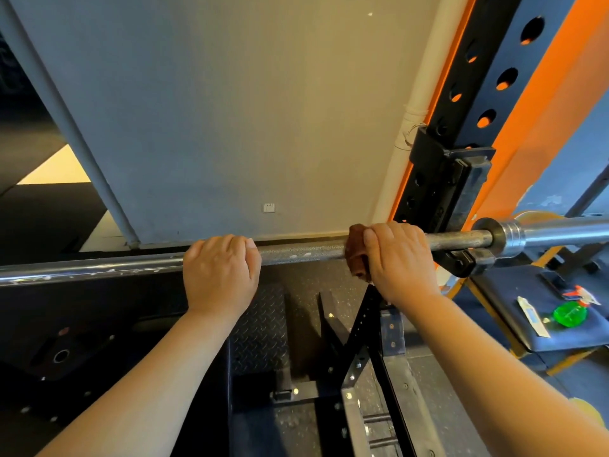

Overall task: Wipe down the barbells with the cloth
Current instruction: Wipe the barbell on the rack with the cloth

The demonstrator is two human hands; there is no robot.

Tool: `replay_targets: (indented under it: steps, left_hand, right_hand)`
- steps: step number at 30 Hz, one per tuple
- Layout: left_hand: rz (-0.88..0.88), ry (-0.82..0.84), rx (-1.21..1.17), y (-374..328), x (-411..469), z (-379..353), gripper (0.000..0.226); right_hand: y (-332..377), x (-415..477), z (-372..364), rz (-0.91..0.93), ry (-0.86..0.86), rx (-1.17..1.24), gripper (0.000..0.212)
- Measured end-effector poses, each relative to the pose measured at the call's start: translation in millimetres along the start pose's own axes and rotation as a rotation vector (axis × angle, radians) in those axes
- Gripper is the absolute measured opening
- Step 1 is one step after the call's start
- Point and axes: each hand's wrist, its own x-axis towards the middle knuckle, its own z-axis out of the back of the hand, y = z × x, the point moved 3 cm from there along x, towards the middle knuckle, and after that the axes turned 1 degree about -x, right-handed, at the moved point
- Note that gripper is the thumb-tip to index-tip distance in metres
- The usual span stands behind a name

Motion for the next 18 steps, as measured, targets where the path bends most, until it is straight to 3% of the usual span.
replay_targets:
  steps: [3, 8, 11, 18]
  left_hand:
    - [0.003, -0.001, -0.006, -1, 0, 1, 0.049]
    - [-0.001, -0.015, -0.001, 0, 1, 2, 0.052]
    - [0.003, -0.021, 0.004, -1, 1, 2, 0.051]
    - [-0.004, 0.035, -0.01, 2, -2, -4, 0.05]
  right_hand:
    - [8, 16, -1, -0.032, 0.128, -0.116, 0.038]
    - [18, -35, -27, -0.071, -0.172, 0.213, 0.034]
    - [13, -36, -35, -0.012, -0.167, 0.234, 0.043]
    - [32, -20, -26, -0.067, -0.086, 0.156, 0.041]
